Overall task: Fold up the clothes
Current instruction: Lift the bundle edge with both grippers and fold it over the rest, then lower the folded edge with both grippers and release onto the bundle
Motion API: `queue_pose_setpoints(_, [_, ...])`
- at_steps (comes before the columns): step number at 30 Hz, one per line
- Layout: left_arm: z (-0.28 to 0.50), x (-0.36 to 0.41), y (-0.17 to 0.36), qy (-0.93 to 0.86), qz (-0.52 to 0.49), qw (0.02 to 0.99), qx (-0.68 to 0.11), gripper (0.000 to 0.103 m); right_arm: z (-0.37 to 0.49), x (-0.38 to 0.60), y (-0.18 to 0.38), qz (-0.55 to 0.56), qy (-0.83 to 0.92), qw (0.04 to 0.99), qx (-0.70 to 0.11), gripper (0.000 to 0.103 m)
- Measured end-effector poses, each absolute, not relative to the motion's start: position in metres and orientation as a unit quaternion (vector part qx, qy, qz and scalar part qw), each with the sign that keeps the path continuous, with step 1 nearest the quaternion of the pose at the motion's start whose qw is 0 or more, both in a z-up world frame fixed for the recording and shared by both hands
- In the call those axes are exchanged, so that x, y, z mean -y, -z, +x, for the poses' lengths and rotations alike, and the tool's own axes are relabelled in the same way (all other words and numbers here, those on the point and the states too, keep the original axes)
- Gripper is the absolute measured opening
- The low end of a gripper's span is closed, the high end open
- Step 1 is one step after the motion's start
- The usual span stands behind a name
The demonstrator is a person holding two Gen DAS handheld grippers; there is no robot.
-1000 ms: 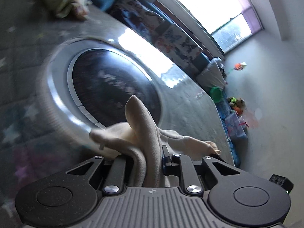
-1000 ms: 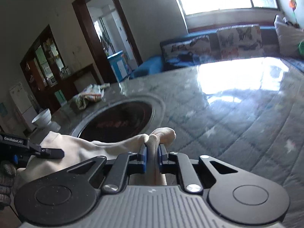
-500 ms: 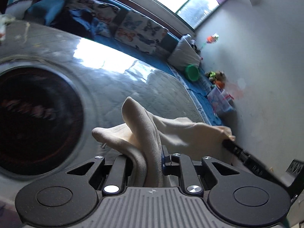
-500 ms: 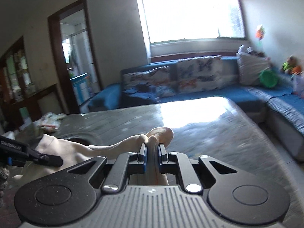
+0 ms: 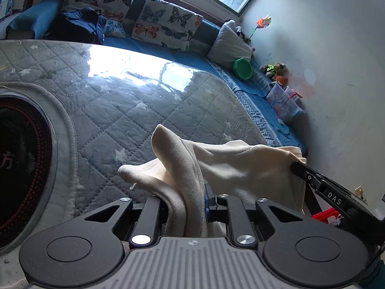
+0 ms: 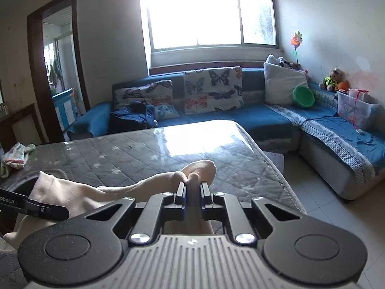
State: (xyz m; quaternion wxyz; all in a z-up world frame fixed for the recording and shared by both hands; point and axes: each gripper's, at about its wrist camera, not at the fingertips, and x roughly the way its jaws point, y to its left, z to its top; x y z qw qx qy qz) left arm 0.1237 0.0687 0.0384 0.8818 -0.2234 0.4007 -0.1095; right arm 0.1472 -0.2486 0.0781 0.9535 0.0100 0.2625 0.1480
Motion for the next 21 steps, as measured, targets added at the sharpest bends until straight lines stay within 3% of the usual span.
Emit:
queue_pose_setpoints(11, [0.134,-0.063,-0.027,0.098,-0.201,0.882,-0.416,0.018,0.163,0.255,-0.049,0.005,-0.121,0.95,-0.288,0.01])
queue_pose_setpoints(21, [0.133,-0.068,-0.018,0.087,-0.201,0.879,-0.425,0.028,0.173,0.254,-0.026,-0.003,-0.106,0.942,-0.318,0.012])
